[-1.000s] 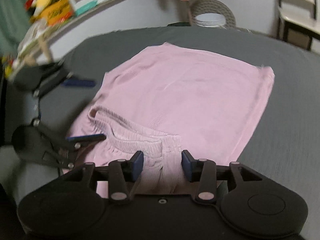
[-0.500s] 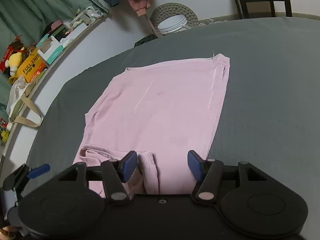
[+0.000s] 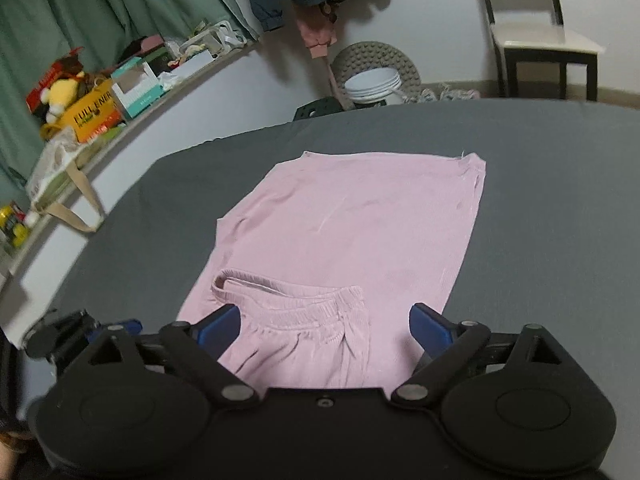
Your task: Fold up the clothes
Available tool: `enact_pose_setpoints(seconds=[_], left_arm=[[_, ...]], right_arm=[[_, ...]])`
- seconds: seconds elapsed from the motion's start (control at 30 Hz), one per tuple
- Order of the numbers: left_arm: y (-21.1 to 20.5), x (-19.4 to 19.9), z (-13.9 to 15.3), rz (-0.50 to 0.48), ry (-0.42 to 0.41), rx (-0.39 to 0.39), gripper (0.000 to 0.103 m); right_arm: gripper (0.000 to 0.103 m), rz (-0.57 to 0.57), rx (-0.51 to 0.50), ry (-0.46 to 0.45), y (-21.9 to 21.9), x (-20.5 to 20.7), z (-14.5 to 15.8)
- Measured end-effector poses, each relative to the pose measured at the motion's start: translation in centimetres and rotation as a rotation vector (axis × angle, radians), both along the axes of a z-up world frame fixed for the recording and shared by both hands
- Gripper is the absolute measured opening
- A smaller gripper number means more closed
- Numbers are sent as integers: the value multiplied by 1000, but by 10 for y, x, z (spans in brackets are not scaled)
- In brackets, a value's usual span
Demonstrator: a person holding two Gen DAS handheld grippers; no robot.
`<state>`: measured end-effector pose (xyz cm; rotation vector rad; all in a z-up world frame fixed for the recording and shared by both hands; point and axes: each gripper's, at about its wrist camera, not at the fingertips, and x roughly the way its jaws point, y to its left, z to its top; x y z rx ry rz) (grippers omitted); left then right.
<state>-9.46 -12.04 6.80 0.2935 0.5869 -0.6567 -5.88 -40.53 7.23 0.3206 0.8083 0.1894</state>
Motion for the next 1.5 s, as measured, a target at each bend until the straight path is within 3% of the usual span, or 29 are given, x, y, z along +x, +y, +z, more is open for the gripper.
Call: enact_pose_setpoints(seconds=[0.1,0.23,0.3,0.37,0.5,0.73,0.9,1.03,1.17,1.5], left_arm=[[4,10,-1,22,41,-54,82],[11,20,0,46,81,-129,82],[13,22,0,46,104,-153,88],[14,23,1,51,130,-165,101],[16,20,4,89,140,-194,101],[30,14,0,203,195,-324,101],[25,8,2,199,118,-309,102],[23,6,4,116,103,-335,102],[24,8,2,18,153,-351,102],[25,16,-5,15,84,-138,102]], right_arm=[[103,-29,-41,-34,12,-8,4],[103,-62,-91,-84,26,-18,11],[103,-72,-107,-105,30,-24,16],[103,-97,-114,-110,31,-29,19],[103,-131,-147,-107,31,-35,26],[103,-99,-256,-241,48,-59,45],[103,-156,-252,-344,59,-68,42],[103,-157,-258,-301,67,-62,34],[103,-59,-312,-264,84,-58,24],[103,113,-401,-176,111,-56,5]])
